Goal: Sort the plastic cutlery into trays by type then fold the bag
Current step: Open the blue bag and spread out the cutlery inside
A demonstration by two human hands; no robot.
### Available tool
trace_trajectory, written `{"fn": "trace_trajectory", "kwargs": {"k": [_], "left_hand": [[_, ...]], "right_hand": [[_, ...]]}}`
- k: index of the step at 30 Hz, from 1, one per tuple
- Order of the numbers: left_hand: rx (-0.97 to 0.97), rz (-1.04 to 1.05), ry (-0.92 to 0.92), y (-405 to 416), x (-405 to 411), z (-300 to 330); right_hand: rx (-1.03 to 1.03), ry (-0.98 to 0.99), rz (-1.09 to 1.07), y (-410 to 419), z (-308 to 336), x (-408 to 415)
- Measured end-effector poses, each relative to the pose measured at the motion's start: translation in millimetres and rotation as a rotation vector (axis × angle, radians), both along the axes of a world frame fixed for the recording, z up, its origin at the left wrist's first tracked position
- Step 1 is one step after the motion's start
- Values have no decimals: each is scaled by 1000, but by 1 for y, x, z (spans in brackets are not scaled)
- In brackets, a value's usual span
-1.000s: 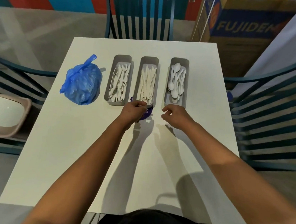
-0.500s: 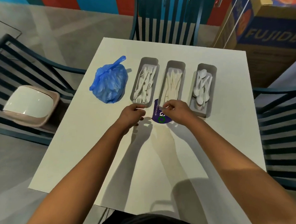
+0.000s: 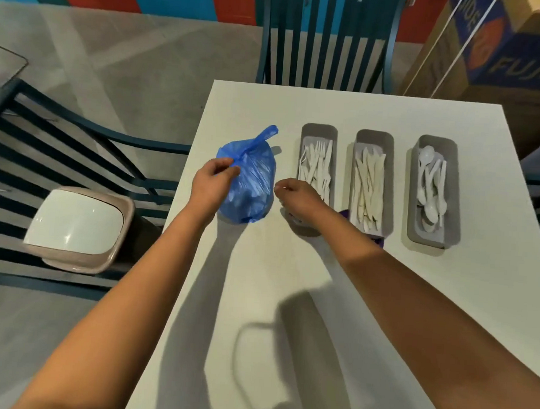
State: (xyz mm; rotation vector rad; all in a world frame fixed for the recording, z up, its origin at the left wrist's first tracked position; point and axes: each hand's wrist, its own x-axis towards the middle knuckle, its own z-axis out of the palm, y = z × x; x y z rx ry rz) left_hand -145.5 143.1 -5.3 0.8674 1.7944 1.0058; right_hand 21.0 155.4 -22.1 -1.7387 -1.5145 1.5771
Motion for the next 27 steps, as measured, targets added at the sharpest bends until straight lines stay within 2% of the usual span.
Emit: {"fn": "trace_trajectory", "kwargs": {"k": [3,8,13,19,24,27], "left_hand": [[-8,42,45,15,-17,-12],[-130,-14,65,40,-36,-35],[-239,-69,-106,54,-42,-47],[-337,-168,-149,69,-57,-71],[-394,-167,-156,71,-52,-59],[-421,-164,-250,66,-48,-56]], "right_hand": [[-7,-1,-51,8,-2,-18],[0,-35,-113,29,-13,-44],[-67,-50,-202,41,-31,-59],[-313,164,-387,54,-43,-73],[-281,54,-356,54,-53,-78],[-272,25,-323,52,-57,-78]]}}
